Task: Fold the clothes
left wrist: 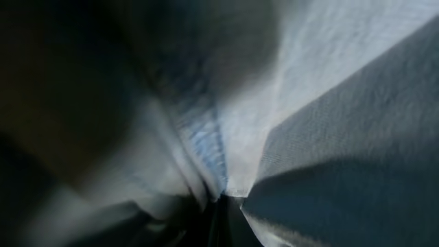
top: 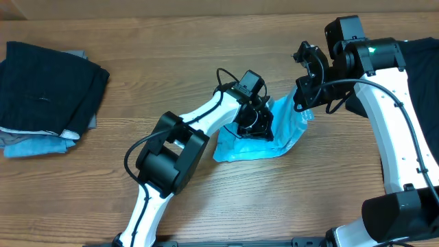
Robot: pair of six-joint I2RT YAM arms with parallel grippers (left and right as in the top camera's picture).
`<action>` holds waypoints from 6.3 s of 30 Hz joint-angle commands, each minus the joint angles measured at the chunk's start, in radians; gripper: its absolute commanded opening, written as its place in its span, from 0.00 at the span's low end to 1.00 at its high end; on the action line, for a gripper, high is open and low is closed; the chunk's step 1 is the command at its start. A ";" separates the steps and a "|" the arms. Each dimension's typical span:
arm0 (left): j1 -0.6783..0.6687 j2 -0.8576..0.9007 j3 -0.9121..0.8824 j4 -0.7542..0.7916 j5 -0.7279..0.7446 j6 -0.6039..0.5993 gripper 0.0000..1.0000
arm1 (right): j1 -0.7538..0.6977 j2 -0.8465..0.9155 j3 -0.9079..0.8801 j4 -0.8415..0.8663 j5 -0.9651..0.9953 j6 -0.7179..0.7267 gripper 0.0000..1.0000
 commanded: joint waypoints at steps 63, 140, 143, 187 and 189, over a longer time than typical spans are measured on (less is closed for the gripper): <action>0.504 -0.253 0.169 -0.381 -0.352 0.191 0.05 | 0.464 0.093 -0.484 0.691 -0.052 0.080 0.70; 0.200 -0.016 0.064 -0.101 -0.281 0.375 0.09 | 0.089 -0.091 -0.978 0.893 -0.094 0.190 0.15; 0.200 0.044 0.064 -0.053 -0.282 0.375 0.10 | 0.068 -0.088 -1.016 0.951 -0.080 0.236 0.17; 0.192 0.028 0.325 -0.282 -0.411 0.668 1.00 | 0.057 0.301 -0.715 1.101 -0.265 0.108 0.17; 0.188 0.034 0.325 -0.233 -0.411 0.676 1.00 | 0.067 0.301 -0.715 1.084 -0.263 0.081 0.17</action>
